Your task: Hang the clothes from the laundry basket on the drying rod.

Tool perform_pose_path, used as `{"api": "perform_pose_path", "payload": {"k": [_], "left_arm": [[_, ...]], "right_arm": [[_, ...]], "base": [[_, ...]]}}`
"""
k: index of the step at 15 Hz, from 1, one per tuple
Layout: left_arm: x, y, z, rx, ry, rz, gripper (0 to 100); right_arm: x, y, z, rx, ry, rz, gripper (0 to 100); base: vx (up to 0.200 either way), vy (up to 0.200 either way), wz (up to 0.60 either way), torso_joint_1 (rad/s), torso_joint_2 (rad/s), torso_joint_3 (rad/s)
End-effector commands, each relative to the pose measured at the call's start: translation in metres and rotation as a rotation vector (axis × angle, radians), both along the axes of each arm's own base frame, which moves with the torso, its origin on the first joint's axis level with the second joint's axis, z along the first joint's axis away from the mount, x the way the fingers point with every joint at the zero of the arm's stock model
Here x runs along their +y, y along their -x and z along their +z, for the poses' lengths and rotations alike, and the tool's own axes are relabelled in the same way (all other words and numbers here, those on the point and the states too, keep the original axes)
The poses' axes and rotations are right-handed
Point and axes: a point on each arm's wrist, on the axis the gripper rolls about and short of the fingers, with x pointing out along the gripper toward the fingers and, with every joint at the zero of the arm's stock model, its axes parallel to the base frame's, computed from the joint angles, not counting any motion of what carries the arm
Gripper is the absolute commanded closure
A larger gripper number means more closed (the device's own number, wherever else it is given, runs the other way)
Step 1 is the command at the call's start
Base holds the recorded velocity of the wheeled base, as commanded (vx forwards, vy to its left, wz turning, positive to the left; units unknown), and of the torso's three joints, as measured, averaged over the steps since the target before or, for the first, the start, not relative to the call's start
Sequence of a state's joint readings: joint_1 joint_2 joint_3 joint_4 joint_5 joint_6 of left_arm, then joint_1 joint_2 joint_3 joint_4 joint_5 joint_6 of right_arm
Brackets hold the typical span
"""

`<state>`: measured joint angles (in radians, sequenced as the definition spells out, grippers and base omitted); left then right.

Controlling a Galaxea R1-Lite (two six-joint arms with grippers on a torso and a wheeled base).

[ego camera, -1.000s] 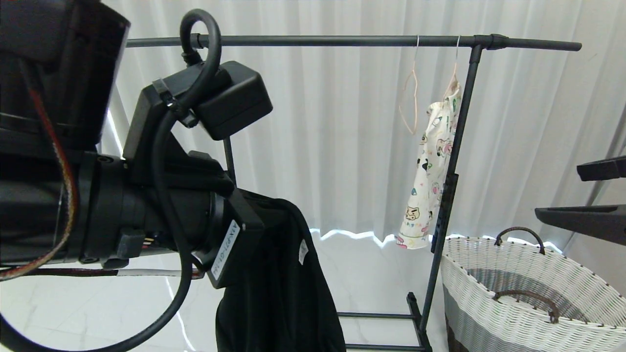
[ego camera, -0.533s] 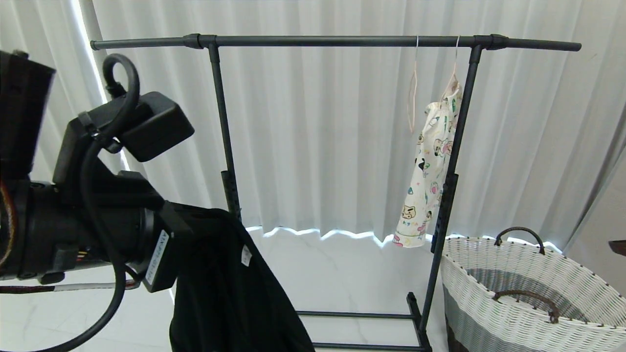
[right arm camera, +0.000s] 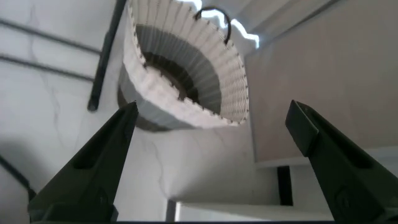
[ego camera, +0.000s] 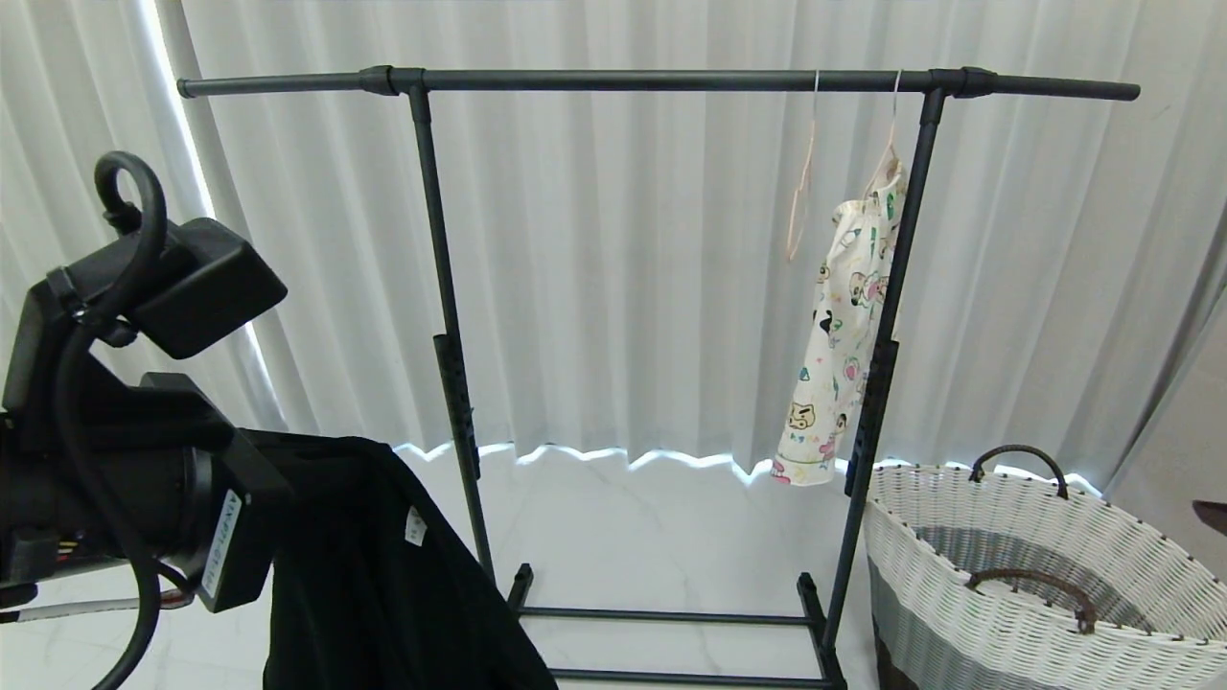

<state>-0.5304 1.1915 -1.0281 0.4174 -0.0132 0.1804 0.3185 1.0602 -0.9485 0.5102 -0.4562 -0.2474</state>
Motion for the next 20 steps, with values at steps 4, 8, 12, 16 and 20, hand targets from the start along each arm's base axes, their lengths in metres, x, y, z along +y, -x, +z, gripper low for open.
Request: {"api": "perform_pose_path", "payload": {"k": [4,8,12,16,20], "left_arm": [[0.004,0.0,-0.009,-0.008,0.006,0.023,100],[0.004,-0.008,-0.015,-0.06,-0.017,0.102,100],[0.007,-0.006,-0.014,-0.083,-0.042,0.157,100],[0.008,-0.006,-0.013,-0.093,-0.051,0.18,100],[0.008,-0.006,-0.013,-0.094,-0.053,0.181,100]], "right_arm": [[0.002,-0.004,-0.004,0.009,-0.167,-0.01,0],[0.008,-0.022,-0.001,-0.048,-0.245,-0.047,0],[0.007,-0.03,0.003,-0.078,-0.254,-0.065,0],[0.007,-0.034,0.007,-0.087,-0.252,-0.068,0],[0.007,-0.034,0.007,-0.089,-0.251,-0.07,0]], "base": [[0.0,0.0,0.0,0.037,-0.14,-0.131],[0.0,0.0,0.0,0.165,-0.48,-0.277],[0.0,0.0,0.0,0.184,-0.46,-0.284],[0.0,0.0,0.0,0.199,-0.48,-0.283],[0.0,0.0,0.0,0.217,-0.5,-0.282]]}}
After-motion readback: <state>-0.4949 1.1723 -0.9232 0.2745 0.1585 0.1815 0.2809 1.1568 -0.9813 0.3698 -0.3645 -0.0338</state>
